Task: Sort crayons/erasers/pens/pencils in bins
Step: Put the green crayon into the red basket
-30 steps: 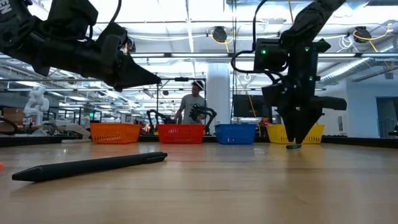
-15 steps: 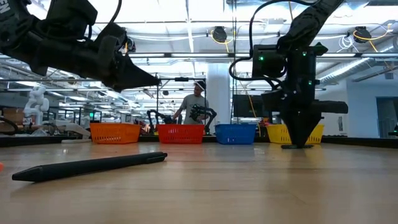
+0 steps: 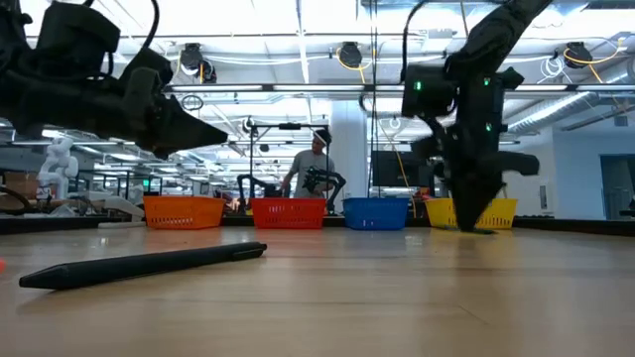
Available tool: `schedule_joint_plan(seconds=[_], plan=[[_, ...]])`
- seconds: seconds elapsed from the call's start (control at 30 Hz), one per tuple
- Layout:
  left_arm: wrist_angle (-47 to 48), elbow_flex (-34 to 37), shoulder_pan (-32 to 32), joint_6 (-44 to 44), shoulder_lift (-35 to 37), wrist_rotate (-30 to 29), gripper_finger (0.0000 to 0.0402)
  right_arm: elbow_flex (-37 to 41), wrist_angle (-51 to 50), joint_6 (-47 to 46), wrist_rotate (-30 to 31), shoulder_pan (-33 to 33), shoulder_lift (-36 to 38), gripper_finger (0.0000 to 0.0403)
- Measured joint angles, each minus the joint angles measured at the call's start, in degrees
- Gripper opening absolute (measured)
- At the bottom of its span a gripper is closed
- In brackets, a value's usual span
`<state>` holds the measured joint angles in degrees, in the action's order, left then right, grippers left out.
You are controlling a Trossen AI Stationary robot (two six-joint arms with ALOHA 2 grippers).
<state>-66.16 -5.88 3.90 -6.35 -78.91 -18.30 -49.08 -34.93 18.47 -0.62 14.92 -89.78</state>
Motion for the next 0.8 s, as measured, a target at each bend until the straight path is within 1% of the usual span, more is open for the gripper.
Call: schedule_joint_plan(seconds=[0.17, 0.3, 0.37, 0.47, 0.53, 0.63, 0.73, 0.8], plan=[[-1.8, 1.8, 0.0, 0.0, 0.0, -1.7, 0.0007, -0.1, 1.2, -4.4, -3.3, 0.1, 3.8, 0.0019], [-2.0, 2.4, 0.0, -0.1, 0.0, -1.8, 0.0004, -0.2, 5.7, -7.8, -6.0, -0.2, 6.2, 0.0021], [-2.2, 2.5, 0.0, -0.2, 0.0, -1.9, 0.0007, -0.2, 9.0, -9.3, -7.3, -0.4, 6.8, 0.0021], [-2.8, 2.5, 0.0, -0.2, 0.0, -2.6, 0.0006, -0.2, 16.9, -12.7, -8.7, -0.4, 7.1, 0.0021], [-2.8, 2.5, 0.0, -0.2, 0.0, -2.8, 0.0003, -0.2, 23.3, -16.6, -8.0, -0.4, 7.0, 0.0021], [-2.8, 2.5, 0.0, -0.2, 0.0, -2.9, 0.0006, -0.2, 34.6, -22.2, -3.6, -0.4, 6.0, 0.0022], [-3.2, 2.5, -0.1, -0.4, 0.0, -3.4, 0.0007, -0.3, 45.4, -21.8, 0.1, -0.4, 4.0, 0.0022], [-3.5, 2.5, -0.1, -0.4, 0.0, -3.8, 0.0004, -1.2, 50.0, -20.8, 2.2, -0.1, 2.0, 0.0022]])
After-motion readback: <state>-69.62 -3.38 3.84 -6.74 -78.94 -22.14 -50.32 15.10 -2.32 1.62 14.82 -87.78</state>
